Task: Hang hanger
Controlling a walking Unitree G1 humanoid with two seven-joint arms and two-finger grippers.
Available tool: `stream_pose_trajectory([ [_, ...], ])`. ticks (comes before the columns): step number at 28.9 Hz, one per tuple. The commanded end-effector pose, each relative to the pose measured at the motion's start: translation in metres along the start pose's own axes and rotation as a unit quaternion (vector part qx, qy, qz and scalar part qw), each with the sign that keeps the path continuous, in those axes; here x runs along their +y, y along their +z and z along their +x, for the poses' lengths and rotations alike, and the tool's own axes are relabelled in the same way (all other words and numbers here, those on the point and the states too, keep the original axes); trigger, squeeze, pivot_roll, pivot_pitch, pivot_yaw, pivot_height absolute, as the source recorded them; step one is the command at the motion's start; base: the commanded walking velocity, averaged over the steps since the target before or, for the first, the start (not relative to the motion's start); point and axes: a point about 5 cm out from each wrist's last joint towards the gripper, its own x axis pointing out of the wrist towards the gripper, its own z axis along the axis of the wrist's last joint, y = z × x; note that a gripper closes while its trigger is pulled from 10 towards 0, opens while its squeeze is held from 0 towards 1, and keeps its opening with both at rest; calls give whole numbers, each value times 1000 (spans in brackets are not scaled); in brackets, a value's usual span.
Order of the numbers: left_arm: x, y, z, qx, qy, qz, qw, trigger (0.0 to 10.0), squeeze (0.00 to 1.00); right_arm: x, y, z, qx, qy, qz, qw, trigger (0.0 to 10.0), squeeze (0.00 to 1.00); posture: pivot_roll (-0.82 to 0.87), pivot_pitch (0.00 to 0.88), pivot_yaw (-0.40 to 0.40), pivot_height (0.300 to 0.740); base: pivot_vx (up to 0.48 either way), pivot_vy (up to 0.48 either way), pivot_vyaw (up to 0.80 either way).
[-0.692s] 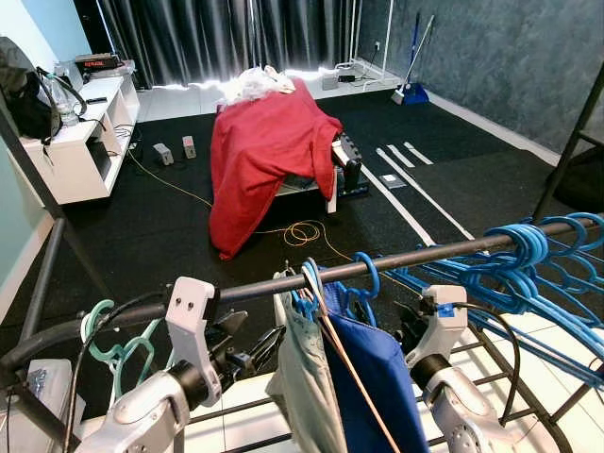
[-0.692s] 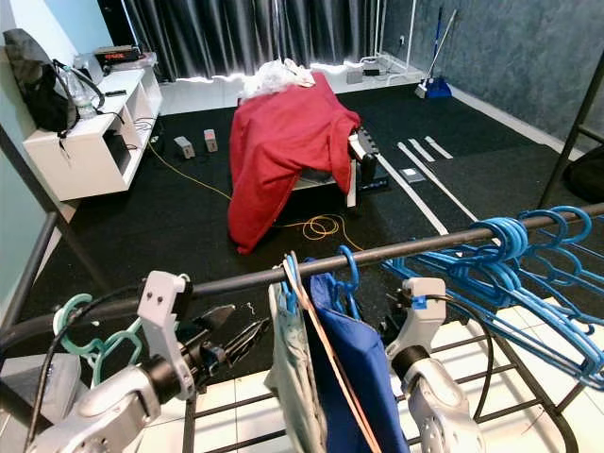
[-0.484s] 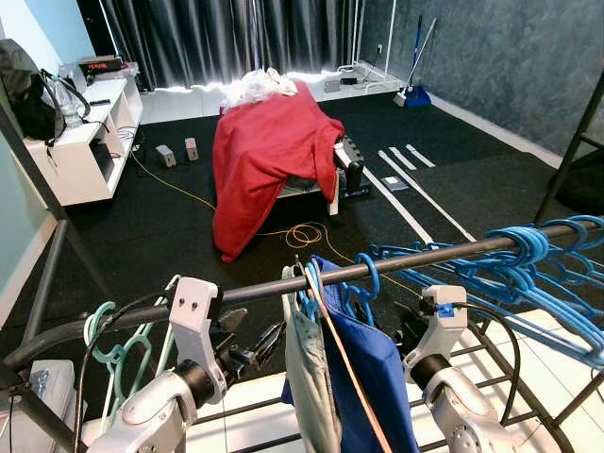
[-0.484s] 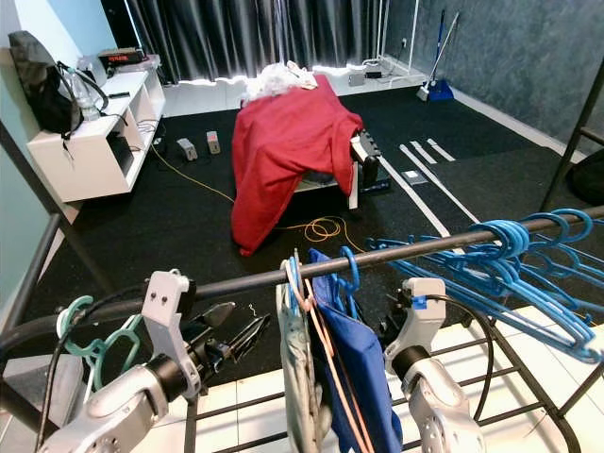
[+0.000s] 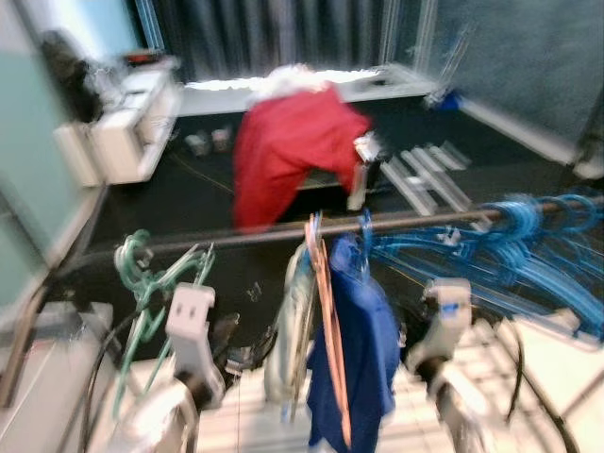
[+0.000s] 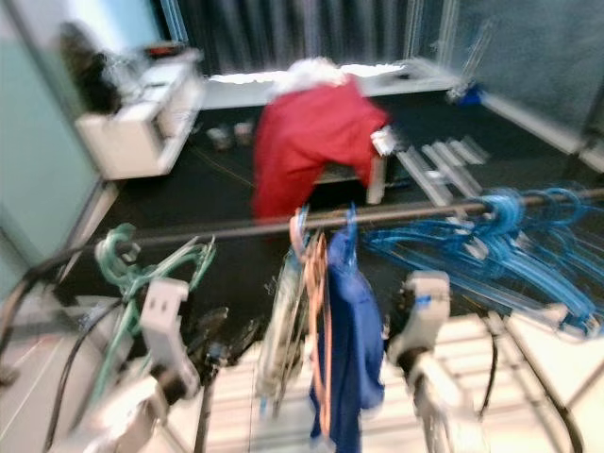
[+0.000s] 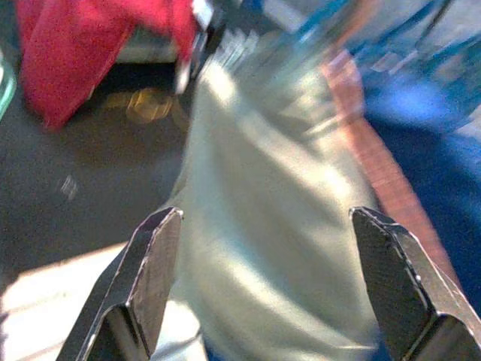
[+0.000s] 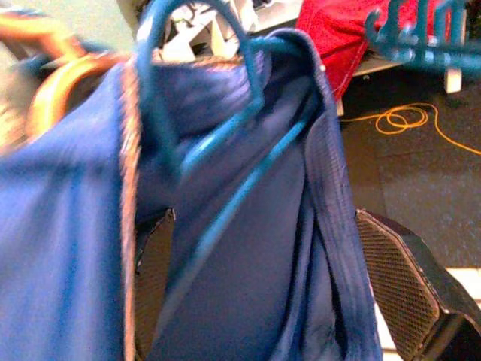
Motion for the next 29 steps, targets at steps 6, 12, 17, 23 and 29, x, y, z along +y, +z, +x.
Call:
stream_pose_trajectory([
  [6,-4,2,2,-15,-14,13,1000,10000,0,0,-3,-1,3,-4,9,1000,10000,0,-35,0,19,740,0,0,0],
  [12,-9,-9,8,-3,-3,8,1000,10000,0,0,-2,0,1,-4,9,1000,10000,0,-36,0,21,740,0,-460,0],
  [17,-10,-5,18,-22,13,5,1000,10000,0,0,-2,0,1,-3,10,1000,10000,0,-36,0,22,740,0,-464,0],
  [23,-1,9,26,-59,42,7,997,10000,0,1,-2,1,0,-2,11,1000,10000,0,-39,0,25,740,0,-154,0],
  [29,8,16,26,-73,58,26,995,10000,0,1,-2,1,-1,-2,14,1000,10000,0,-39,0,27,740,0,0,0],
])
